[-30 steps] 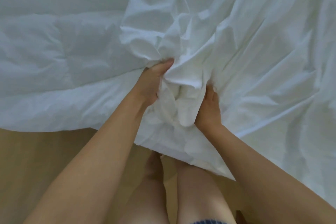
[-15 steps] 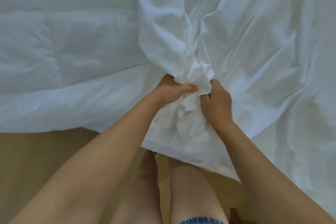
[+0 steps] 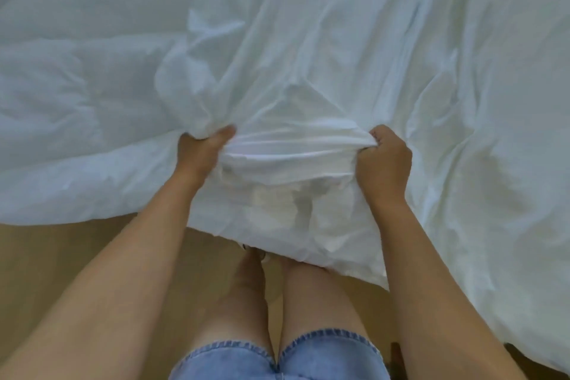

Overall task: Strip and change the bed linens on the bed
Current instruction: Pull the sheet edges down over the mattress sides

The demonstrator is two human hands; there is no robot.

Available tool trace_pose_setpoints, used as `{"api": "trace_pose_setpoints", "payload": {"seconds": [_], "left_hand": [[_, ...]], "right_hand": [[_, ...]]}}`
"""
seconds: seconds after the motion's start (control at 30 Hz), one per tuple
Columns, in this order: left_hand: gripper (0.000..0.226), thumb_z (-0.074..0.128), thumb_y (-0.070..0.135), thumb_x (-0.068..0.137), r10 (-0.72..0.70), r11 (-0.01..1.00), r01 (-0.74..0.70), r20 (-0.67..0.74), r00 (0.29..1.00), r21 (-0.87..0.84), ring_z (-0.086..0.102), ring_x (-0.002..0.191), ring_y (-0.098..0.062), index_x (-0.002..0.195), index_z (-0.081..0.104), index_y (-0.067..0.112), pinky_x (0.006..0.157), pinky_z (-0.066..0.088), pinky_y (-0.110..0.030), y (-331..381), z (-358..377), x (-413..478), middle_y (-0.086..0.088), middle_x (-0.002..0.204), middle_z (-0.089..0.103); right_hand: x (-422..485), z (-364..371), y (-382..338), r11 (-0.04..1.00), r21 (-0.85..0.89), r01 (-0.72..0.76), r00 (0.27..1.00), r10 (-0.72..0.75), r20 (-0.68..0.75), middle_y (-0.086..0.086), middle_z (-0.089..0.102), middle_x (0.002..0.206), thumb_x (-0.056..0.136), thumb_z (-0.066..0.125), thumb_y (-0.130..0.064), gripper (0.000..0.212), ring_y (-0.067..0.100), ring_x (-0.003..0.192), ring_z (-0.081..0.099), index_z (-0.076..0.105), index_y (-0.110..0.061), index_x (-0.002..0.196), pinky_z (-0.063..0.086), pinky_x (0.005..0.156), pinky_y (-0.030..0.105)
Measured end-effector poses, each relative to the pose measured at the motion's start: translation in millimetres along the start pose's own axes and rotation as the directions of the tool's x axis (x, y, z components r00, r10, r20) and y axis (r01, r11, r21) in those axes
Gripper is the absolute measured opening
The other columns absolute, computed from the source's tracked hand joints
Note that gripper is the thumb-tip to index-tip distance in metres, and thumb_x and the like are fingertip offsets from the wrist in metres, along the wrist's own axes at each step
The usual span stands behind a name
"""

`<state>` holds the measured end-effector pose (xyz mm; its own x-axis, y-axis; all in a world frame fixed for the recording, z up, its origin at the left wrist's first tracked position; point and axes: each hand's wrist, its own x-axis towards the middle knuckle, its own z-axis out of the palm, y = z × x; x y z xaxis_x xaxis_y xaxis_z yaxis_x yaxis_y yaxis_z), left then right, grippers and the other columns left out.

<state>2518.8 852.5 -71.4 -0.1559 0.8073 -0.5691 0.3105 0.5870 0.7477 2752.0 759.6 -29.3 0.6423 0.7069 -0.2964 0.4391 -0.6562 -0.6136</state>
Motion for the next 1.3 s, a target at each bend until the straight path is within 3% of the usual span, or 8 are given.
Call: {"api": "trace_pose_setpoints", "payload": {"seconds": [0.3, 0.43, 0.53, 0.67, 0.77, 1.0, 1.1, 1.3], "left_hand": [[0.019, 0.072, 0.045, 0.076, -0.028, 0.959, -0.002, 0.104, 0.994, 0.283, 0.061, 0.085, -0.012, 0.086, 0.06, 0.034, 0.074, 0.047, -0.026, -22, 9, -10, 0.019, 0.082, 0.061], [0.026, 0.075, 0.039, 0.077, -0.055, 0.981, 0.029, 0.133, 0.99, 0.192, 0.06, 0.093, -0.015, 0.097, 0.059, 0.032, 0.085, 0.049, -0.032, -24, 15, -12, 0.011, 0.097, 0.063], [0.025, 0.074, 0.037, 0.078, -0.1, 0.991, 0.083, 0.165, 0.981, 0.108, 0.064, 0.092, -0.01, 0.099, 0.062, 0.029, 0.081, 0.051, -0.029, -22, 9, -9, 0.01, 0.102, 0.067], [0.015, 0.069, 0.031, 0.082, -0.212, 0.961, 0.228, 0.11, 0.971, -0.159, 0.07, 0.077, -0.007, 0.095, 0.069, 0.024, 0.061, 0.051, -0.021, -26, -5, -6, 0.009, 0.085, 0.074], [0.013, 0.067, 0.03, 0.083, -0.276, 0.906, 0.298, 0.115, 0.954, -0.299, 0.07, 0.074, -0.009, 0.093, 0.069, 0.022, 0.06, 0.05, -0.023, -29, -5, -3, 0.01, 0.079, 0.073], [0.01, 0.069, 0.029, 0.083, -0.134, 0.929, 0.129, 0.011, 0.991, -0.346, 0.069, 0.081, -0.007, 0.091, 0.07, 0.023, 0.065, 0.052, -0.017, -32, -11, -5, 0.01, 0.086, 0.073], [0.005, 0.074, 0.025, 0.08, -0.066, 0.942, 0.02, -0.124, 0.99, -0.335, 0.068, 0.068, -0.004, 0.078, 0.07, 0.021, 0.064, 0.051, -0.017, -23, -49, 10, 0.012, 0.07, 0.072], [0.009, 0.073, 0.033, 0.079, -0.155, 0.954, 0.093, -0.205, 0.966, -0.285, 0.067, 0.085, -0.015, 0.078, 0.07, 0.026, 0.082, 0.052, -0.03, -25, -49, 10, 0.008, 0.081, 0.07]], "right_hand": [[-13, 5, 24, 0.939, -0.333, 0.091, 0.987, -0.039, 0.159, 0.01, 0.055, 0.098, 0.081, 0.045, -0.003, 0.027, 0.03, 0.093, 0.05, 0.052, -0.009, 0.106, 0.036, 0.077, 0.035], [-29, 15, -15, 0.857, -0.216, 0.467, 0.884, -0.45, 0.127, 0.024, 0.053, 0.117, 0.067, 0.05, 0.0, 0.06, 0.042, 0.109, 0.049, 0.049, 0.005, 0.126, 0.035, 0.101, 0.051], [-41, 47, -44, 0.695, -0.164, 0.7, 0.708, -0.644, 0.289, 0.029, 0.046, 0.127, 0.068, 0.059, -0.009, 0.059, 0.048, 0.12, 0.042, 0.049, 0.006, 0.125, 0.031, 0.106, 0.055], [-13, 97, -54, 0.324, -0.513, 0.795, 0.606, -0.386, 0.696, 0.023, 0.011, 0.152, 0.087, 0.056, -0.035, 0.083, 0.041, 0.142, 0.003, 0.007, -0.008, 0.148, -0.006, 0.112, 0.057], [13, 113, -46, 0.076, -0.621, 0.78, 0.617, -0.254, 0.745, 0.019, 0.031, 0.143, 0.09, 0.051, -0.03, 0.071, 0.038, 0.136, 0.024, 0.014, -0.005, 0.146, 0.0, 0.112, 0.058], [13, 99, -75, 0.802, -0.202, 0.562, 0.66, -0.288, 0.694, -0.002, 0.056, 0.081, 0.084, 0.049, -0.018, 0.009, 0.024, 0.073, 0.052, 0.052, -0.013, 0.09, 0.035, 0.059, 0.03], [-14, 67, -84, 0.79, -0.054, 0.611, 0.536, -0.363, 0.762, -0.006, 0.054, 0.063, 0.077, 0.053, -0.02, 0.005, 0.015, 0.059, 0.054, 0.053, -0.019, 0.072, 0.035, 0.047, 0.025], [-11, 35, -59, 0.775, -0.241, 0.584, 0.614, -0.227, 0.756, -0.006, 0.053, 0.071, 0.084, 0.056, -0.028, 0.013, 0.02, 0.066, 0.05, 0.051, -0.017, 0.086, 0.033, 0.05, 0.025]]}}
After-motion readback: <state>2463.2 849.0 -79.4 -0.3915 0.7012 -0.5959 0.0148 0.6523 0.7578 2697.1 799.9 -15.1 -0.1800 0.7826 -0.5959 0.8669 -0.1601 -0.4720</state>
